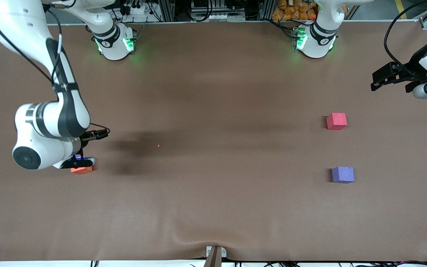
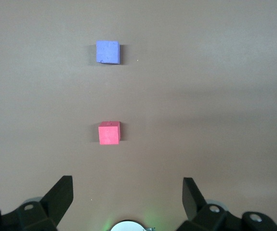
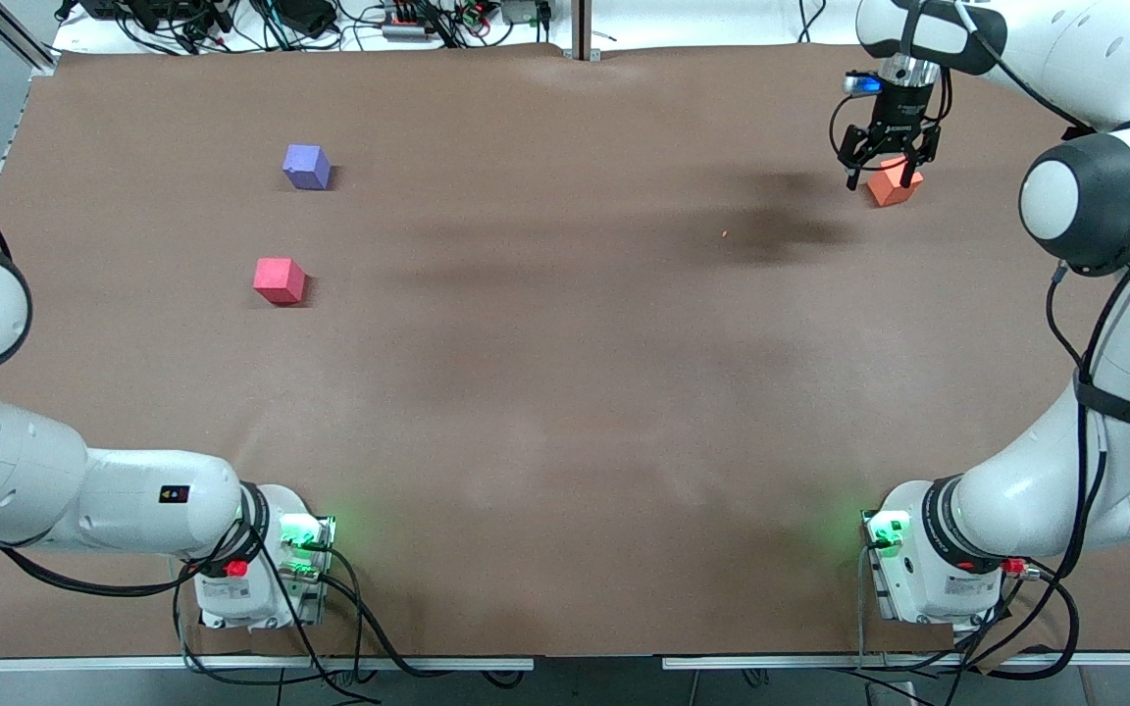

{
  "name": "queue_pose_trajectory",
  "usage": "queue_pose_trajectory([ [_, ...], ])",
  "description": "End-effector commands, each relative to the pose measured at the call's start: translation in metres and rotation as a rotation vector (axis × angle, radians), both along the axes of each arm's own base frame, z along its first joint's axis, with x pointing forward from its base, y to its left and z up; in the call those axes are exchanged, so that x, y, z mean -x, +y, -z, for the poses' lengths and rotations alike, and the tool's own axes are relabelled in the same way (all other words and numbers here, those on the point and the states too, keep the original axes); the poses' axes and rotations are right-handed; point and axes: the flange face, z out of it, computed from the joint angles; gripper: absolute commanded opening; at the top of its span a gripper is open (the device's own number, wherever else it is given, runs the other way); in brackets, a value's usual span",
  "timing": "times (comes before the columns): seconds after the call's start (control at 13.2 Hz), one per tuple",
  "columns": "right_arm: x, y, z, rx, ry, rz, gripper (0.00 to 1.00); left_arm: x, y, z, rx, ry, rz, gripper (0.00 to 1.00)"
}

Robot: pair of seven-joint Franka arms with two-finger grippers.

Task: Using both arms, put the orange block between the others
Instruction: 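Reach the right gripper down to the orange cube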

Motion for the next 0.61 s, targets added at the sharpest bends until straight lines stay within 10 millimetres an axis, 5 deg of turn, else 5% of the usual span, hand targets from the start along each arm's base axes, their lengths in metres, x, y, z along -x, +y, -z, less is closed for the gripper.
queue_pose_trajectory([
  [0.0,-0.01,-0.024,0.016,-0.045,-0.015,-0.041,1.0,-0.001,0.001,-0.004,0.0,-0.011,0.017,1.0],
  [0.3,-0.016,-0.048,0.036,-0.008,-0.025,-0.104,1.0,-0.001,0.001,-0.004,0.001,-0.011,0.017,1.0],
  [0.53,-0.027,-0.055,0.028,0.047,-0.073,-0.191,1.0,-0.001,0.001,-0.004,0.001,-0.011,0.017,1.0],
])
